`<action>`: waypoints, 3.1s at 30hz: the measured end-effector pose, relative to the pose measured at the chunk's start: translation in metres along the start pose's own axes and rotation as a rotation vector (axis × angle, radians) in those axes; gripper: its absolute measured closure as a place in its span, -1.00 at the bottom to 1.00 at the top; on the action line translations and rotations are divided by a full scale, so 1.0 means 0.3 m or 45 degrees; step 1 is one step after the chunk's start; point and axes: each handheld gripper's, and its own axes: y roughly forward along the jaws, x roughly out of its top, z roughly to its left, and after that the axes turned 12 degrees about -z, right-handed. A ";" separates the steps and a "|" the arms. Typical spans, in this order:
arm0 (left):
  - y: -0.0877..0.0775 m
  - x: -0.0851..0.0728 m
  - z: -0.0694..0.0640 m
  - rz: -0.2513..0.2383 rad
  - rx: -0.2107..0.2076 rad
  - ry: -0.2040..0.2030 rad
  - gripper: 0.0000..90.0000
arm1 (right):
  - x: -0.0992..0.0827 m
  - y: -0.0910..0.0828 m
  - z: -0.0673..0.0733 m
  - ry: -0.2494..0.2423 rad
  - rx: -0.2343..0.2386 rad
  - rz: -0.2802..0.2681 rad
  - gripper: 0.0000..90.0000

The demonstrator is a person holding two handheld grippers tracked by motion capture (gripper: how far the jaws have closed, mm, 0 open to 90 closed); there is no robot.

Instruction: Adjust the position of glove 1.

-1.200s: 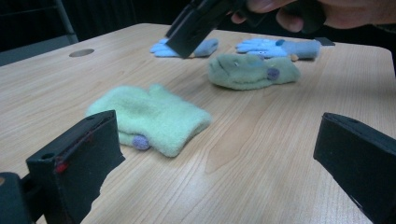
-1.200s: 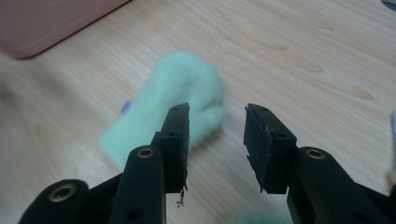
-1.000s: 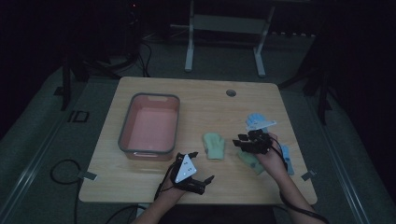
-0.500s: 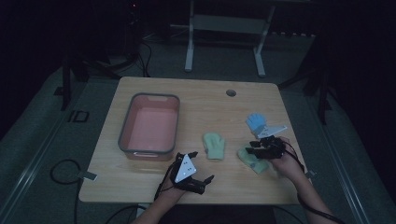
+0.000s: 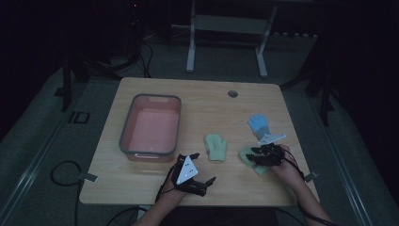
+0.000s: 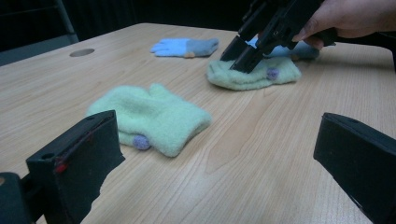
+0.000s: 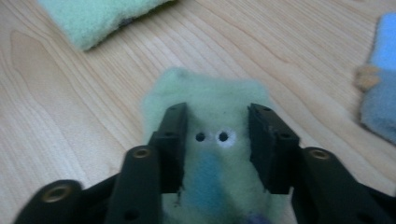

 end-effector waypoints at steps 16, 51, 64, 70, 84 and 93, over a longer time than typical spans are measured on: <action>0.000 0.000 0.001 -0.001 0.002 -0.004 -0.99 | 0.032 -0.044 0.034 0.125 -0.115 -0.041 0.88; -0.002 -0.001 -0.001 -0.014 0.010 -0.006 -0.99 | 0.129 0.087 0.032 0.526 -0.610 -0.080 0.86; -0.001 0.000 0.000 -0.009 0.006 -0.009 -0.99 | 0.132 0.087 -0.001 0.519 -0.553 -0.073 0.44; -0.001 -0.001 0.000 -0.011 0.008 -0.006 -0.99 | 0.161 0.028 0.002 0.411 -0.475 -0.080 0.34; 0.000 0.000 -0.003 -0.003 0.007 0.002 -0.99 | 0.128 -0.078 0.005 0.342 -0.294 -0.045 0.34; 0.000 0.000 -0.002 -0.006 0.006 0.002 -0.99 | 0.063 0.016 -0.001 0.355 -0.332 0.026 0.32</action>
